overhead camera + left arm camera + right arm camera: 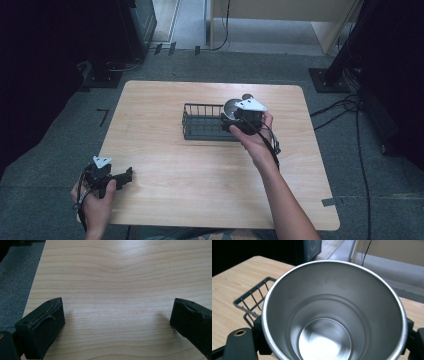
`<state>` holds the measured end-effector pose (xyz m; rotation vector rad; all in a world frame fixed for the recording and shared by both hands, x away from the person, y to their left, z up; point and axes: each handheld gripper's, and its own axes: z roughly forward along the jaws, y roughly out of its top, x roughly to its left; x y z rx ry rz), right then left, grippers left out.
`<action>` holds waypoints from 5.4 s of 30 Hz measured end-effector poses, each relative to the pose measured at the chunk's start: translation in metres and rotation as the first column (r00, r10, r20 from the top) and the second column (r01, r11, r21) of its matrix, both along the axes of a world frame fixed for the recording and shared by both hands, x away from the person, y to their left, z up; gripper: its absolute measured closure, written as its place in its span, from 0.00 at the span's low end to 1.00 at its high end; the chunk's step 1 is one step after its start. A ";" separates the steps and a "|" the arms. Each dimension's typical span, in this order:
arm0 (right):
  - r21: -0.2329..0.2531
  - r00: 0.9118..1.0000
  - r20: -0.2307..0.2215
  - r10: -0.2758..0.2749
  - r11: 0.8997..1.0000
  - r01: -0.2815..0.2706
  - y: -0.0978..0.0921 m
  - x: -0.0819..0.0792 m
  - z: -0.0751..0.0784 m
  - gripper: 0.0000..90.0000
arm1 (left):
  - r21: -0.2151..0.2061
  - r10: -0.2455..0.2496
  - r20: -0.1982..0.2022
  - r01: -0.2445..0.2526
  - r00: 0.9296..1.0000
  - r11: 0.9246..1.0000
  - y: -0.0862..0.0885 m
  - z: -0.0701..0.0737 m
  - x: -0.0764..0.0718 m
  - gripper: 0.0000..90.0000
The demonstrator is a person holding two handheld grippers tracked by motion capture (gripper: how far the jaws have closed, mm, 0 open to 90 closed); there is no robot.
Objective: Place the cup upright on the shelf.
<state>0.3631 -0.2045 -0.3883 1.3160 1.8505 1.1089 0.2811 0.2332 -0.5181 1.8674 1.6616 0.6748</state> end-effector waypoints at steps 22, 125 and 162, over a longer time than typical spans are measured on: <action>0.012 0.998 -0.002 -0.066 0.998 0.066 0.005 0.041 -0.020 0.20 | 0.000 -0.002 0.000 0.002 1.000 1.000 0.000 0.000 0.000 0.00; 0.019 0.986 -0.069 -0.150 0.988 0.152 -0.086 -0.060 -0.051 0.01 | 0.003 -0.006 -0.001 0.006 1.000 1.000 0.000 0.000 0.000 0.00; -0.012 0.953 -0.149 -0.266 0.964 0.267 -0.149 -0.108 -0.097 0.01 | 0.002 -0.006 -0.001 0.006 1.000 1.000 0.000 0.000 0.000 0.00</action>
